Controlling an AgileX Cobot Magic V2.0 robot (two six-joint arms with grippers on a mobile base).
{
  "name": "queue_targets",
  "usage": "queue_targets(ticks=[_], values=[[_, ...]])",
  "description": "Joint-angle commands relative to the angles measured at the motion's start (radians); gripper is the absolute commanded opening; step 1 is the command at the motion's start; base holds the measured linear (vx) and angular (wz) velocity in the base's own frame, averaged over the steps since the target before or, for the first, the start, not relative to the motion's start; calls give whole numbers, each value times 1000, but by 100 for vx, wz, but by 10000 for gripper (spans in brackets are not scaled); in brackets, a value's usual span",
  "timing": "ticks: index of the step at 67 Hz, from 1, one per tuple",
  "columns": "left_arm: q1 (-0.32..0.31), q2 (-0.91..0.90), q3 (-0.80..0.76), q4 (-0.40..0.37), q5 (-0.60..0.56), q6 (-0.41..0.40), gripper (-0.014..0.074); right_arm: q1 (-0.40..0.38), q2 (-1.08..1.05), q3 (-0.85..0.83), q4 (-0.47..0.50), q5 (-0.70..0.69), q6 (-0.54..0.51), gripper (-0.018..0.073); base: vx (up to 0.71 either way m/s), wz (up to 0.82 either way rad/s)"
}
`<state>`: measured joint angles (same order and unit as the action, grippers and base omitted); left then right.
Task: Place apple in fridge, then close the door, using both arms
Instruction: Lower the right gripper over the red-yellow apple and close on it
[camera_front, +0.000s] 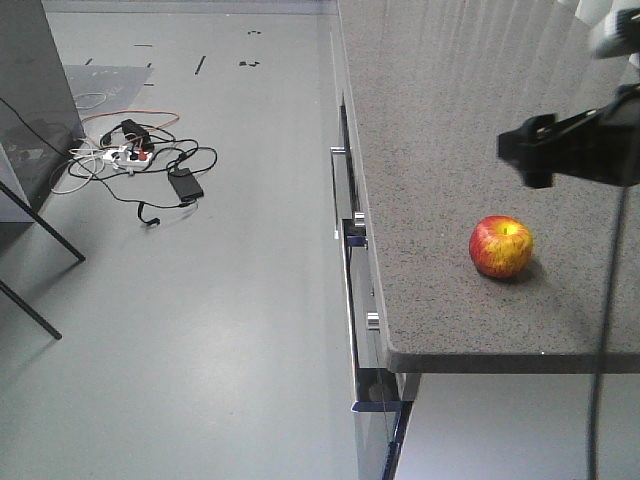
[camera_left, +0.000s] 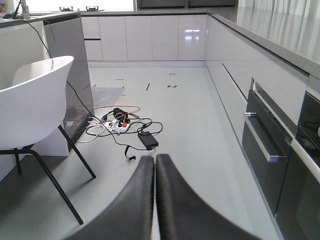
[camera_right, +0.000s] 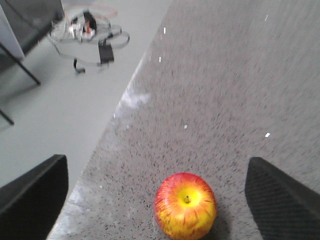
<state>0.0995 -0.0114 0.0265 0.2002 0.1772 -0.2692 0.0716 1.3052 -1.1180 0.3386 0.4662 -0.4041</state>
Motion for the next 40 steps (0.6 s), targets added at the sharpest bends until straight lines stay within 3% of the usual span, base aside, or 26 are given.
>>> queue_targets(ticks=[1, 21, 40], values=[[-4, -16, 16, -6, -68, 0, -8, 0, 79, -70, 14, -59, -9, 675, 0, 0], [-4, -16, 16, -6, -68, 0, -8, -2, 324, -184, -18, -56, 72, 667, 0, 0], [-4, -16, 16, -6, -68, 0, -8, -2, 395, -187, -186, -65, 235, 660, 0, 0]])
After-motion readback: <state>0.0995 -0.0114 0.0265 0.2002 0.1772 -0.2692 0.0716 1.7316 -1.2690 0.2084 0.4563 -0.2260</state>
